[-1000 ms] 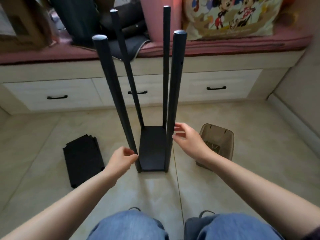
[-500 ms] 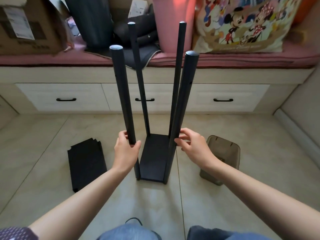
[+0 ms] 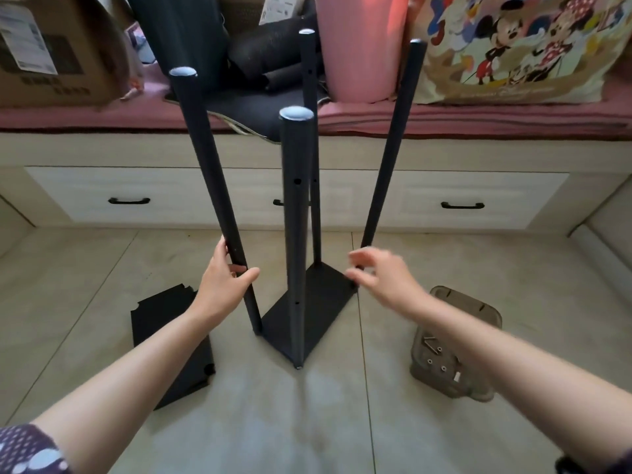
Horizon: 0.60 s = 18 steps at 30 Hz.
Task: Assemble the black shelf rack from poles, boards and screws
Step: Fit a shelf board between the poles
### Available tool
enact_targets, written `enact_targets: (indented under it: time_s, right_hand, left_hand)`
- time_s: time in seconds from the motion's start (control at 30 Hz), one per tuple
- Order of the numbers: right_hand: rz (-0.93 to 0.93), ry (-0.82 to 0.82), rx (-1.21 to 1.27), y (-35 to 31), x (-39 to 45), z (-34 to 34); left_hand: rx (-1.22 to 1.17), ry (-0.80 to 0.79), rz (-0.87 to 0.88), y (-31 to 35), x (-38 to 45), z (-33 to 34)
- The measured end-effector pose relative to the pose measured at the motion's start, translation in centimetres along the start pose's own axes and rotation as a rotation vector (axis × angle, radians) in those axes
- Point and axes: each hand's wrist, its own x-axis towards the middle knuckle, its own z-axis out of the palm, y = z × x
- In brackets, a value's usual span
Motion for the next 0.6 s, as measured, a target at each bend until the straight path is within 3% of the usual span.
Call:
enact_targets:
  time_s: [0.17, 0.43, 0.6]
  right_hand:
    - [0.305, 0.163, -0.028, 3.9, 7.6, -4.5]
    - [0.296, 0.254, 0.143, 3.6, 12.8, -5.0]
    - [0.213, 0.289, 0.197, 3.7, 13.8, -4.3]
  left_hand:
    - [-0.060, 0.028, -0.008, -1.0, 2.7, -0.5]
    - [-0.145, 0.288, 0.045, -1.0, -0.7, 1.5]
    - [-0.110, 0.054, 0.136, -0.2, -3.5, 3.0]
